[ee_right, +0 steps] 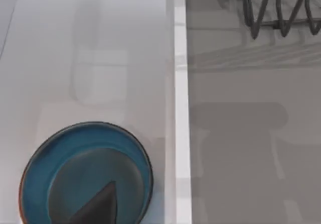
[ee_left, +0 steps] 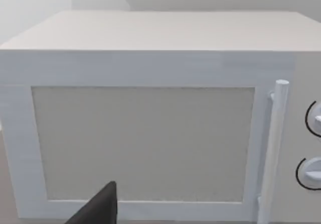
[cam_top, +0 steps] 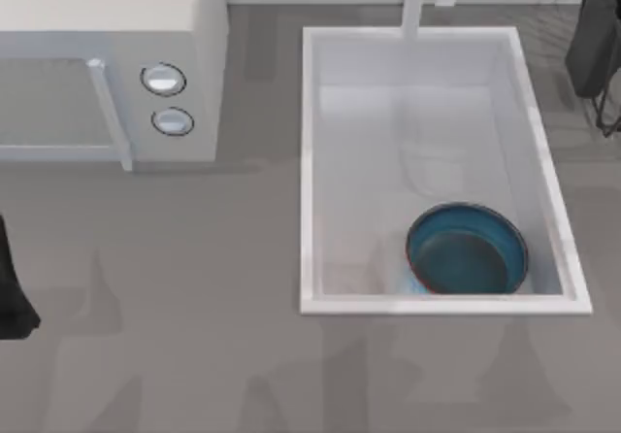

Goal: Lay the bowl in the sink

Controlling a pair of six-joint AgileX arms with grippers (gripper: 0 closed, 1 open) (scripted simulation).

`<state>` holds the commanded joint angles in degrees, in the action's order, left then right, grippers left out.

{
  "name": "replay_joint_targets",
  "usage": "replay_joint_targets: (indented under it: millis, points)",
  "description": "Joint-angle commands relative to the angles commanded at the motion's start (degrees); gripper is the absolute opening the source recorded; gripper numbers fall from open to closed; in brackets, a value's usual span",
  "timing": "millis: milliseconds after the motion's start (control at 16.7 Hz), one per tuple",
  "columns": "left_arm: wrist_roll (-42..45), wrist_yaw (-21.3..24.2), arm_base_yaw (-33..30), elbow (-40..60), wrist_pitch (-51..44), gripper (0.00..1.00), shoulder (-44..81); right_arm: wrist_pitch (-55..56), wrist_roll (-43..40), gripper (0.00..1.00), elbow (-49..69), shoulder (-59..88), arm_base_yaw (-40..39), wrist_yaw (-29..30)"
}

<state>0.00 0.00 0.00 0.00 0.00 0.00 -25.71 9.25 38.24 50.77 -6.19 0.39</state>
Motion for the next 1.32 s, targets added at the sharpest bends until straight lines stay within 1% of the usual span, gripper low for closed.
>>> replay_joint_targets:
  millis: [360, 660, 900, 1320]
  points:
    - [0.00, 0.00, 0.00, 0.00, 0.00, 1.00, 0.00, -14.66, 6.31, 1.00, 25.61, 36.85, -4.20, -0.65]
    - [0.00, 0.00, 0.00, 0.00, 0.00, 1.00, 0.00, -25.52, 9.93, 1.00, 40.45, 58.62, -6.88, -0.59]
    - [0.00, 0.00, 0.00, 0.00, 0.00, 1.00, 0.00, -30.46, 11.38, 1.00, 45.81, 66.59, -7.92, -0.30]
    - [0.00, 0.00, 0.00, 0.00, 0.00, 1.00, 0.00, -29.77, 11.37, 1.00, 45.50, 67.58, -7.76, -0.28]
